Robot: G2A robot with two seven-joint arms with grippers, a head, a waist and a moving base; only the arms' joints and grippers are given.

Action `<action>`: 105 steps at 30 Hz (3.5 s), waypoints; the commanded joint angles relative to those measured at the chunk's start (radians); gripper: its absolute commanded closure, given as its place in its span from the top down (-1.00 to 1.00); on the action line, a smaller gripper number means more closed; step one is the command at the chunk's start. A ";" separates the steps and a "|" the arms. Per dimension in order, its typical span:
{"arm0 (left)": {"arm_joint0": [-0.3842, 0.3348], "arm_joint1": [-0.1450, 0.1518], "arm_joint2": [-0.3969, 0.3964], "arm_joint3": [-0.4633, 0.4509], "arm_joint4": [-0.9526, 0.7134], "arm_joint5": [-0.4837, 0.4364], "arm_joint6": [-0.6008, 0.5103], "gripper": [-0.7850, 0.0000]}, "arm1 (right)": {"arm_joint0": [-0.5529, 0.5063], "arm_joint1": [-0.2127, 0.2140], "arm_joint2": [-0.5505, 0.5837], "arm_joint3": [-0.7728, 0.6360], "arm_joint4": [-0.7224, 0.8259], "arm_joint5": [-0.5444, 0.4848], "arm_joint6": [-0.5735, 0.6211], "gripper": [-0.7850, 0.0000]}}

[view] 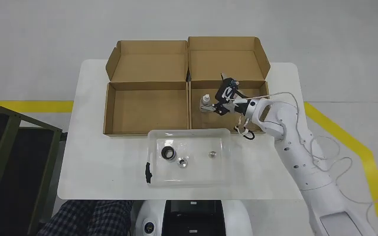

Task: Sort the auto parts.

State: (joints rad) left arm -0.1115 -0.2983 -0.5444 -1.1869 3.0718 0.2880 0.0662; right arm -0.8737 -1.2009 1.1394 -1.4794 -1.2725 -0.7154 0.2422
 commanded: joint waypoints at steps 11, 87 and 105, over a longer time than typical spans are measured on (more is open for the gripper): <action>0.000 0.000 0.000 0.000 0.000 0.000 0.000 1.00 | -0.159 0.043 0.121 -0.320 0.040 -0.106 0.136 1.00; 0.000 0.000 0.000 0.000 0.000 0.000 0.000 1.00 | -0.179 0.177 -0.215 -0.388 -0.025 -0.210 0.613 0.21; 0.000 0.000 0.000 0.000 0.000 0.000 0.000 1.00 | -0.130 0.188 -0.294 -0.400 -0.092 -0.204 0.658 0.06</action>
State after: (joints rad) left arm -0.1115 -0.2983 -0.5444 -1.1869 3.0718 0.2880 0.0662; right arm -1.0071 -1.0143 0.8522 -1.8825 -1.3665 -0.9207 0.8994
